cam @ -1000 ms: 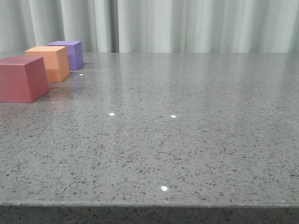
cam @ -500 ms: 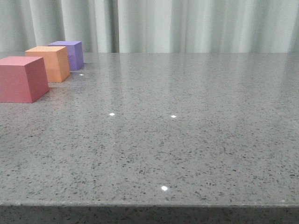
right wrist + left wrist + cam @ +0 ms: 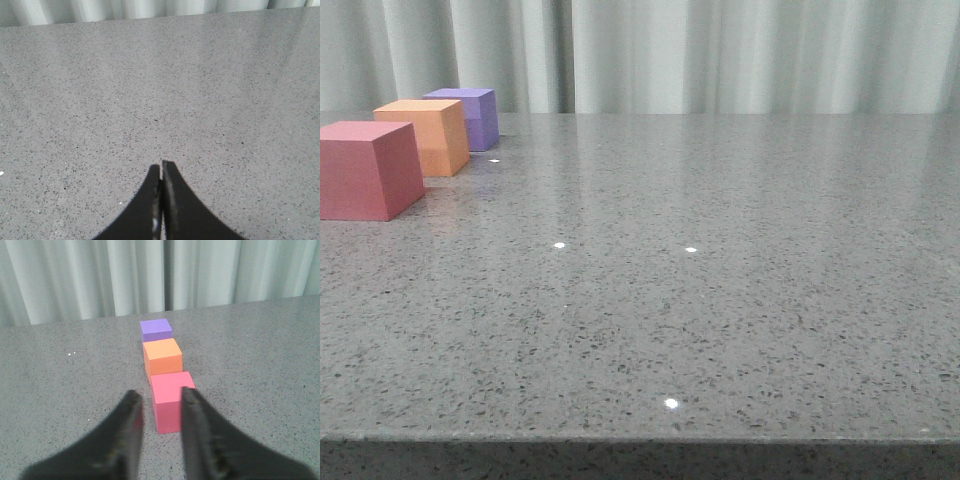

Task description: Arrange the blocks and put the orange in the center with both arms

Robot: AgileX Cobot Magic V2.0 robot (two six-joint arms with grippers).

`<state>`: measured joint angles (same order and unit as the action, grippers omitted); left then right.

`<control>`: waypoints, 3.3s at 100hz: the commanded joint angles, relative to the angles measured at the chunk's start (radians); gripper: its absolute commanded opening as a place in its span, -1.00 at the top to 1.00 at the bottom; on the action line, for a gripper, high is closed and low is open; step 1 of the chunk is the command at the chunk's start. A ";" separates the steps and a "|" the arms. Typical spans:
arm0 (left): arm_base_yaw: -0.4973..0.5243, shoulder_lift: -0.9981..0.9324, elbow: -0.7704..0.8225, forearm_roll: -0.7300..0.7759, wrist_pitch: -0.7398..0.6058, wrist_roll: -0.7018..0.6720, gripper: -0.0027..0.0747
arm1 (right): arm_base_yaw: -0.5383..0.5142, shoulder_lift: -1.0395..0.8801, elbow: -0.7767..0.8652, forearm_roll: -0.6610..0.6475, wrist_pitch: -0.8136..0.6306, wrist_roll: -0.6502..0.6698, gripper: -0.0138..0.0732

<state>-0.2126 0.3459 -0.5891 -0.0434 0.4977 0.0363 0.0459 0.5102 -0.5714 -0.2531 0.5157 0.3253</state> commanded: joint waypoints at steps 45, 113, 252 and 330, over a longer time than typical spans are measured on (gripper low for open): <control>0.001 0.006 -0.023 -0.004 -0.083 -0.001 0.98 | -0.003 0.000 -0.025 -0.024 -0.070 -0.008 0.84; 0.001 -0.020 0.007 0.043 -0.150 -0.001 0.98 | -0.003 0.000 -0.025 -0.024 -0.070 -0.008 0.84; 0.152 -0.383 0.635 0.086 -0.575 -0.062 0.98 | -0.003 0.001 -0.025 -0.024 -0.070 -0.008 0.84; 0.152 -0.383 0.635 0.086 -0.575 -0.062 0.98 | -0.003 0.000 -0.025 -0.024 -0.070 -0.008 0.84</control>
<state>-0.0635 -0.0050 0.0019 0.0507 0.0000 -0.0172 0.0459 0.5102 -0.5714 -0.2531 0.5170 0.3253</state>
